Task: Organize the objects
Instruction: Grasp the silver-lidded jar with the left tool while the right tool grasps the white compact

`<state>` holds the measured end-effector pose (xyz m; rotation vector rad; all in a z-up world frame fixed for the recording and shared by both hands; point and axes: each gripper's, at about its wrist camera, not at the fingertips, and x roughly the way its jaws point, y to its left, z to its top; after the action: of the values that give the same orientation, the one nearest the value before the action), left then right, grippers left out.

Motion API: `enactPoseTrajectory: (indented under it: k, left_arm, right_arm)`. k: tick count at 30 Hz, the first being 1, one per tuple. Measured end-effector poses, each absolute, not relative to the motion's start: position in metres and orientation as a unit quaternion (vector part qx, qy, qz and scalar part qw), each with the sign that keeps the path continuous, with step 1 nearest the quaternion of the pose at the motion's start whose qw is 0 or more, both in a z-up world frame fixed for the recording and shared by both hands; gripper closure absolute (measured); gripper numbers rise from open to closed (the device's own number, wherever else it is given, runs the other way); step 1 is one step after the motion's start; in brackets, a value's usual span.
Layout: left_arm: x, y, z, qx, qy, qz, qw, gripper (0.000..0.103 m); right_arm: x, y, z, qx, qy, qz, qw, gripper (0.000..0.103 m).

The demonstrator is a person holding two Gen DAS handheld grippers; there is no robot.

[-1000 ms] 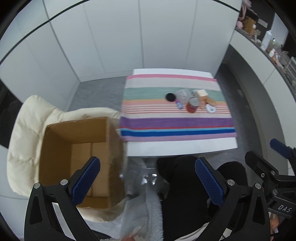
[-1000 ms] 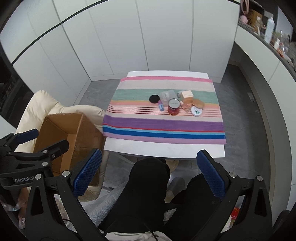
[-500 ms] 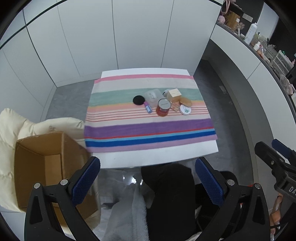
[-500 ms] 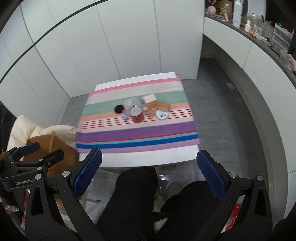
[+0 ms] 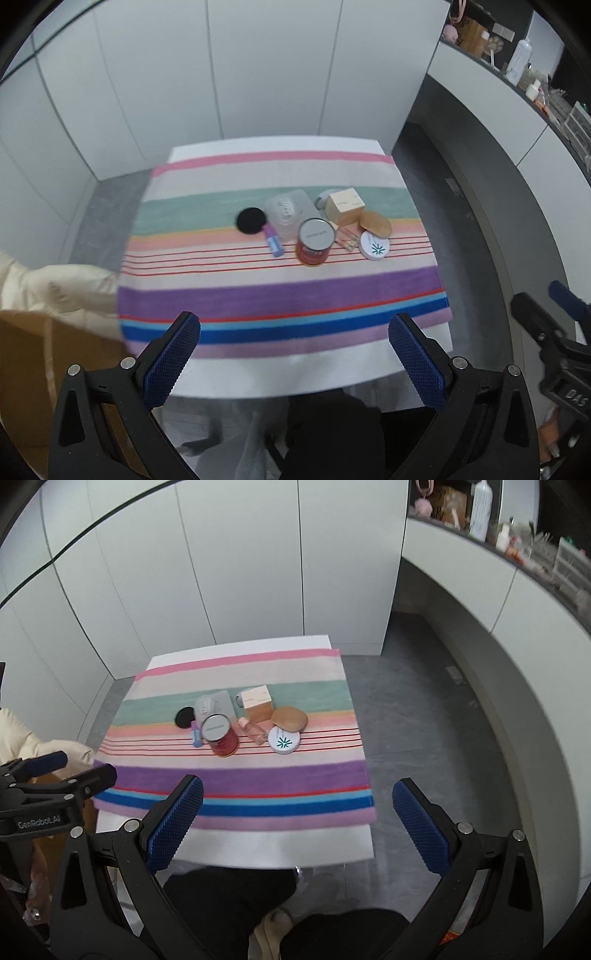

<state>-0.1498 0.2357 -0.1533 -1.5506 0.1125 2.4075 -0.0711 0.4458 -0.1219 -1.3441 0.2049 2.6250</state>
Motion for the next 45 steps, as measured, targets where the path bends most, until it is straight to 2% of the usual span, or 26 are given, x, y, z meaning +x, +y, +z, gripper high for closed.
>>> enactPoseTrajectory:
  k: [6,16,24,26,28,29,30,32,45]
  left_arm:
    - [-0.198,0.265,-0.209,-0.538,0.057,0.829,0.142,0.001]
    - [-0.258,0.299,-0.291,-0.552,0.064,0.826,0.096,0.002]
    - [-0.281,0.306,-0.335,-0.565,0.059,0.820,0.071,0.002]
    - [-0.286,0.306,-0.342,-0.568,0.054,0.819,0.064,0.004]
    - [-0.288,0.310,-0.346,-0.564,0.060,0.821,0.064,0.011]
    - [-0.288,0.313,-0.347,-0.562,0.062,0.822,0.070,0.016]
    - [-0.288,0.316,-0.348,-0.562,0.062,0.822,0.076,0.027]
    - [-0.285,0.322,-0.346,-0.551,0.074,0.828,0.079,0.048]
    - [-0.282,0.313,-0.344,-0.548,0.080,0.830,0.062,0.048]
  right_arm:
    - [-0.118,0.459,-0.184,-0.453,0.061,0.886,0.074,0.000]
    - [-0.193,0.482,-0.305,-0.484,0.104,0.866,0.074,0.003]
    - [-0.223,0.474,-0.350,-0.494,0.092,0.862,0.074,0.005]
    - [-0.228,0.468,-0.358,-0.492,0.085,0.864,0.069,0.006]
    - [-0.232,0.460,-0.362,-0.492,0.061,0.865,0.077,0.012]
    - [-0.232,0.455,-0.362,-0.487,0.047,0.868,0.080,0.029]
    - [-0.231,0.450,-0.360,-0.478,0.033,0.874,0.078,0.043]
    - [-0.231,0.447,-0.358,-0.477,0.029,0.875,0.073,0.043]
    - [-0.223,0.448,-0.353,-0.478,0.030,0.875,0.066,0.044]
